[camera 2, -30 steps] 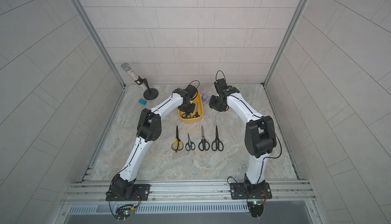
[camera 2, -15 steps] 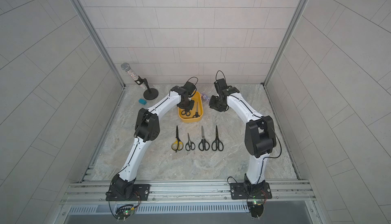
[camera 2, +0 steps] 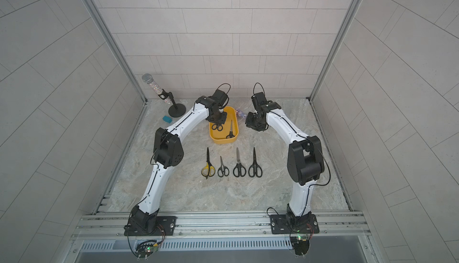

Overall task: Take the scissors out of the storage box
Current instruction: Pick up the scissors from the storage box, then place the scissors at the center of the board.

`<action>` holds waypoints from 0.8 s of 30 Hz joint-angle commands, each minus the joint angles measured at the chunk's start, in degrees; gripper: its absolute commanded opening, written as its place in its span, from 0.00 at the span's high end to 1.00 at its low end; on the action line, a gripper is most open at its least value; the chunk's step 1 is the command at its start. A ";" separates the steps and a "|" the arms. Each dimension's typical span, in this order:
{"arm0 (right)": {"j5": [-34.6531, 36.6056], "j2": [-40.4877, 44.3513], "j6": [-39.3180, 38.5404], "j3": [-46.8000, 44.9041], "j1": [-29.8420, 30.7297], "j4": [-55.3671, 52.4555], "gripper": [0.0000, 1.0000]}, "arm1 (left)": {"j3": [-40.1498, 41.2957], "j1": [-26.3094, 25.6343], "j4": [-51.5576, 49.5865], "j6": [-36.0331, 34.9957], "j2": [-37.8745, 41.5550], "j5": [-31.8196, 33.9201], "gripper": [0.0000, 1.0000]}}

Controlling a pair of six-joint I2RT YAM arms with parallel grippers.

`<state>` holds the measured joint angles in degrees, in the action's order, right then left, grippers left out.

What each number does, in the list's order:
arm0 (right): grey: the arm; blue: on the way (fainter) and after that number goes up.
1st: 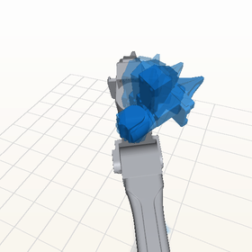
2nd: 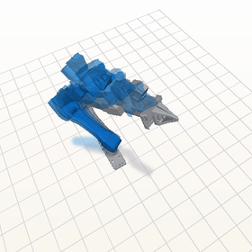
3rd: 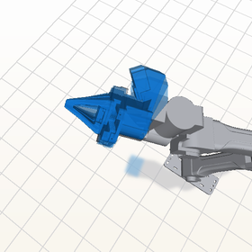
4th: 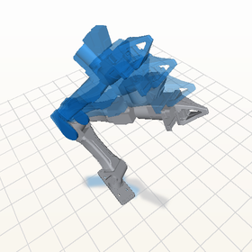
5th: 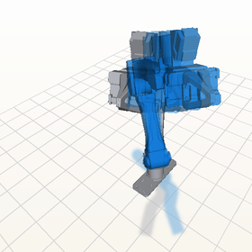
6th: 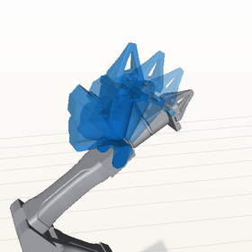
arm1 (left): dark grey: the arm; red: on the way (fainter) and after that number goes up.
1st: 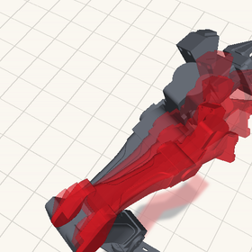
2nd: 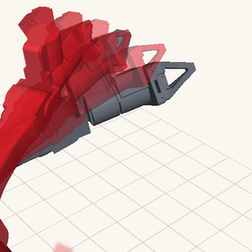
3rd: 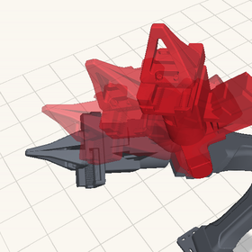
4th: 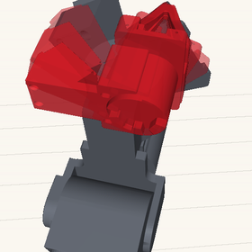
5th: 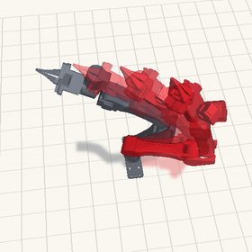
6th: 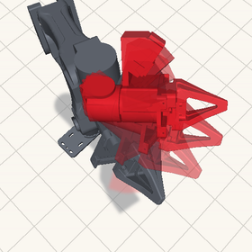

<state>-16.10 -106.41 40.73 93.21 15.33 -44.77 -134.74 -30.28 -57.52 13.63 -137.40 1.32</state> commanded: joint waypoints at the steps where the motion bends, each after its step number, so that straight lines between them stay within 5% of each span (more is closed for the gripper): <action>1: 0.97 1.03 -0.58 -0.13 -0.06 -0.60 0.65 | -1.49 -0.32 -2.31 0.09 3.81 1.19 1.00; 8: 2.78 1.63 -2.26 1.17 1.73 -1.77 0.65 | 5.35 -0.31 -3.52 1.11 12.84 3.13 1.00; 24: 3.55 2.71 -2.06 1.22 5.15 -1.29 0.65 | 54.82 -0.22 12.53 12.22 45.35 7.99 1.00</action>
<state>-13.80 -105.78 39.20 93.21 19.42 -44.84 -83.59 -30.39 -47.83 22.79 -94.94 6.98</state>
